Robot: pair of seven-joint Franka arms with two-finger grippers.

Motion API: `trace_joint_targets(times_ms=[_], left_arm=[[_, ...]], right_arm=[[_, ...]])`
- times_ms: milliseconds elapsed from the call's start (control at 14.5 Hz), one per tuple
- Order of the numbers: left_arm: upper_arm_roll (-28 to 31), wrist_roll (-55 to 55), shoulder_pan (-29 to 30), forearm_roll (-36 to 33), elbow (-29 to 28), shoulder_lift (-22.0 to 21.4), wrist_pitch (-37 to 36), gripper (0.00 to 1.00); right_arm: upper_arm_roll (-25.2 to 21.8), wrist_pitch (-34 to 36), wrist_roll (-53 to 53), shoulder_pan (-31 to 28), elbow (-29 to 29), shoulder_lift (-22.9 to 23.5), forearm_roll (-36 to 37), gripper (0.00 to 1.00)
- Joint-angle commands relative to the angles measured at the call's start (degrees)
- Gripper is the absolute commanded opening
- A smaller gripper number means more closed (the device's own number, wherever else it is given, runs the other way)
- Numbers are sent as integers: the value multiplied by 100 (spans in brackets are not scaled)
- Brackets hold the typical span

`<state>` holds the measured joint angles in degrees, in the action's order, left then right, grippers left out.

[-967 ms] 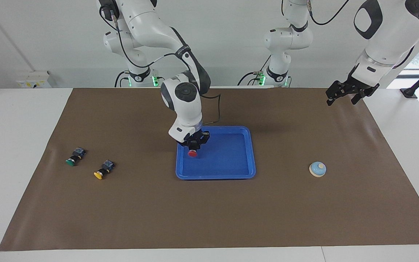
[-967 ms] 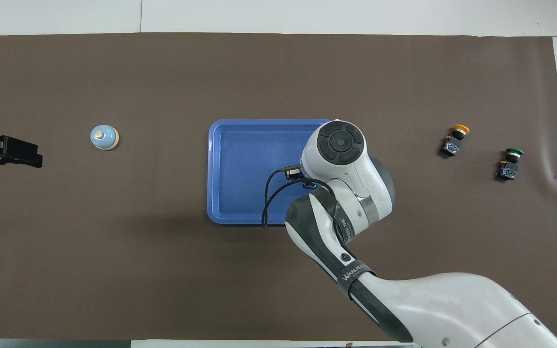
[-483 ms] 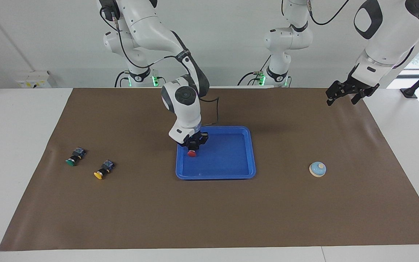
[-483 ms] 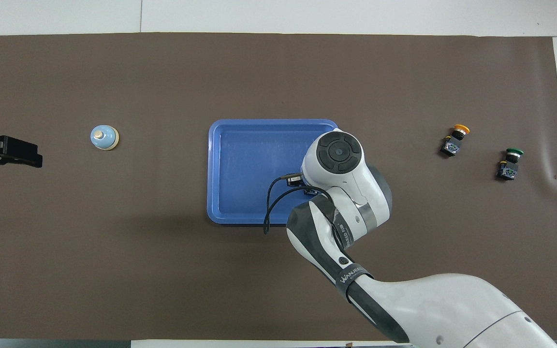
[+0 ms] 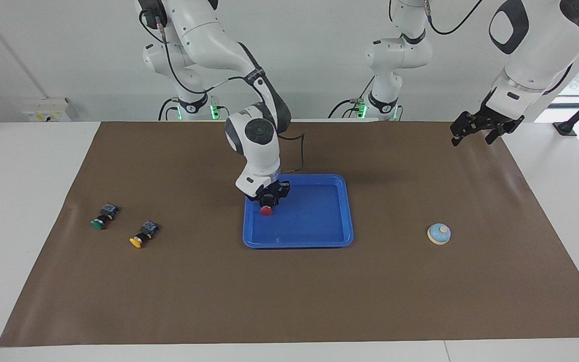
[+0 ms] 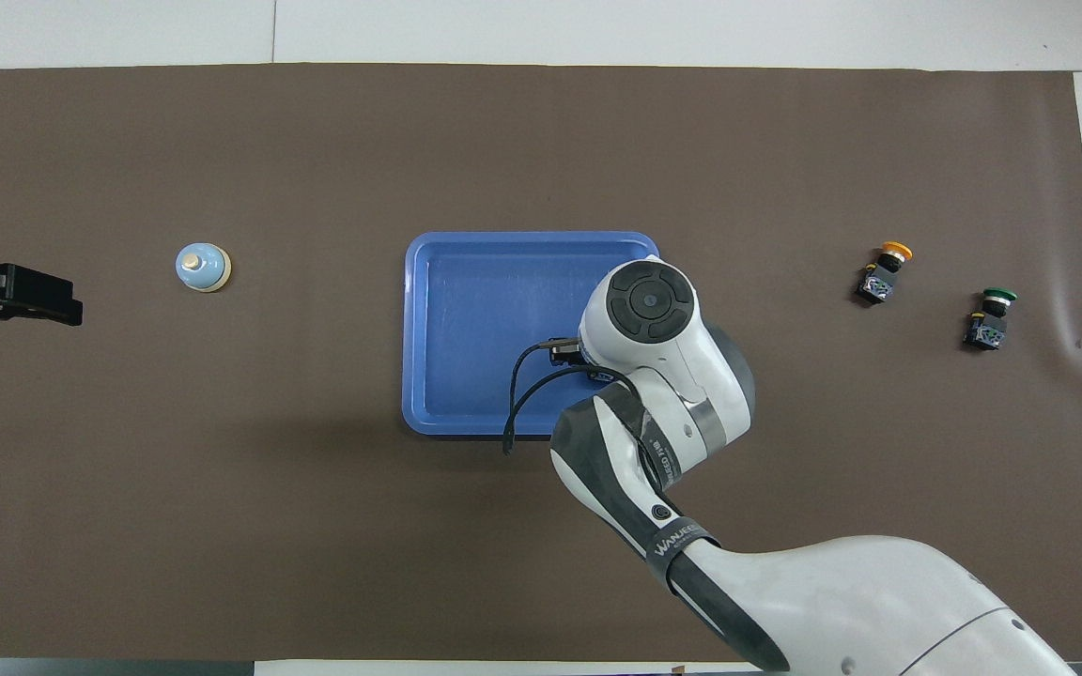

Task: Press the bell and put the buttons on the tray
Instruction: 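Carry the red button over the blue tray and release it, then move the right gripper to the yellow-capped button and grasp it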

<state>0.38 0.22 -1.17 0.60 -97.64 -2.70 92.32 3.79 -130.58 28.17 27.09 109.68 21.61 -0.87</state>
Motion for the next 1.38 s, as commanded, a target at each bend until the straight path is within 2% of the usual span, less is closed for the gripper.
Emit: trace_joint_targets(times_ms=[0,138,345,483,759,898,1105,1312], left_arm=[[15,-31,-15,-68,61,6,-109,100],[15,-31,-15,-68,61,6,-109,100],[15,-31,-15,-68,61,6,-109,100],[15,-31,-15,-68,61,6,-109,100],[15,-31,-15,-68,61,6,-109,100],[15,-31,-15,-68,61,6,-109,100],[15,-31,-15,-68,61,6,-109,100],[15,-31,-15,-68,61,6,-109,100]], right_arm=[[-18,487,276,24,-244,-192,-36,100],[-71,962,644,-142,-578,-402,-36,100],[-80,1245,637,-783,-623,-885,-28,100],[-89,1324,585,-1248,-641,-1018,-19,100],[-98,1342,-468,-2302,-527,-1019,34,100],[-98,1194,-1048,-2865,-273,-1080,34,100],[-106,772,-1095,-3218,61,-1028,192,100],[-106,263,-1095,-3491,80,-598,271,100]])
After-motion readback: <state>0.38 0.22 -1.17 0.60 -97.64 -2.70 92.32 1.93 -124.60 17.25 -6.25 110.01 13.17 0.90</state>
